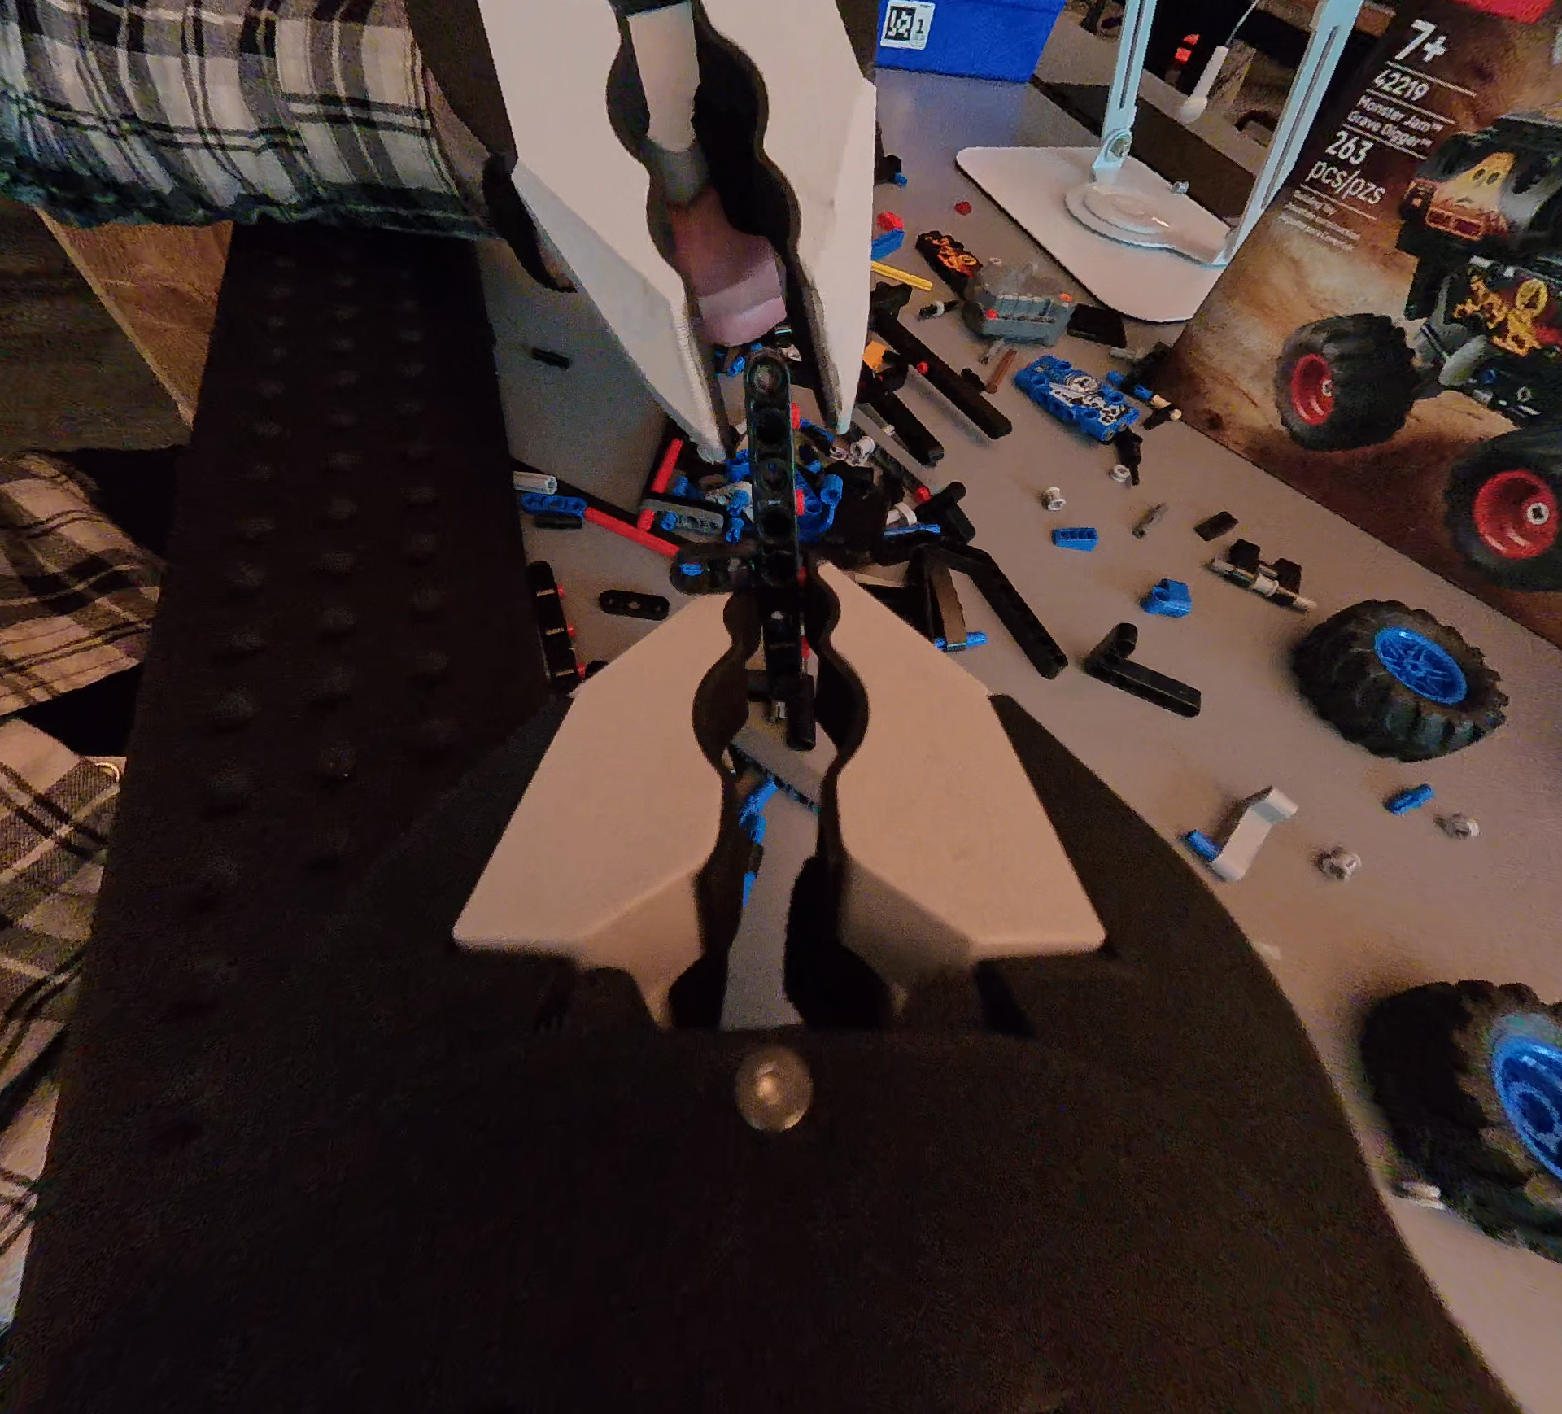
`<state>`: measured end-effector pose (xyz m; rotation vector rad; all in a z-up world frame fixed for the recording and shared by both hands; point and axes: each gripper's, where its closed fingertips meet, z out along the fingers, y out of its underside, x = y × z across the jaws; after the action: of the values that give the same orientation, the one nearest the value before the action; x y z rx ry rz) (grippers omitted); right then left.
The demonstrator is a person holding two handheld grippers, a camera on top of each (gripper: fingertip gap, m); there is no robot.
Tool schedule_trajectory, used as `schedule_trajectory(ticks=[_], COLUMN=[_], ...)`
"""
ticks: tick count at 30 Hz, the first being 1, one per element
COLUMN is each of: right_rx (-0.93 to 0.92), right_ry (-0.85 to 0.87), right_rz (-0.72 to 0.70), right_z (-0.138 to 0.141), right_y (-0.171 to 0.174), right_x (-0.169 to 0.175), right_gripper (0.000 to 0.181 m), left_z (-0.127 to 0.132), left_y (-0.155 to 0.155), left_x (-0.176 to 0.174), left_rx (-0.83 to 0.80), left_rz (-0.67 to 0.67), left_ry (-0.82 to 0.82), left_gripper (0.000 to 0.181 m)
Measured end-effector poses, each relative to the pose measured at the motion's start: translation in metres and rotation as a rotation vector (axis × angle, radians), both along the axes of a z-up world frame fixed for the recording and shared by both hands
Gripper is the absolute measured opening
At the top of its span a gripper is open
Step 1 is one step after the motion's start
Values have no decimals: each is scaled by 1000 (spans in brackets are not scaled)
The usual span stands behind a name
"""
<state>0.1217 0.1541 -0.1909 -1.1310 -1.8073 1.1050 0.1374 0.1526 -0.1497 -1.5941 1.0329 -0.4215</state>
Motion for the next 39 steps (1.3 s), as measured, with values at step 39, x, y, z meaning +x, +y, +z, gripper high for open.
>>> schedule_trajectory(ticks=[39], right_rx=[218], right_ry=[133], right_rz=[-61], right_z=[39], right_y=[-6], right_x=[8], right_gripper=[5], left_z=[-6], left_y=[0], left_x=[-1], left_rx=[71], left_rz=[51], left_ry=[228], left_gripper=[7])
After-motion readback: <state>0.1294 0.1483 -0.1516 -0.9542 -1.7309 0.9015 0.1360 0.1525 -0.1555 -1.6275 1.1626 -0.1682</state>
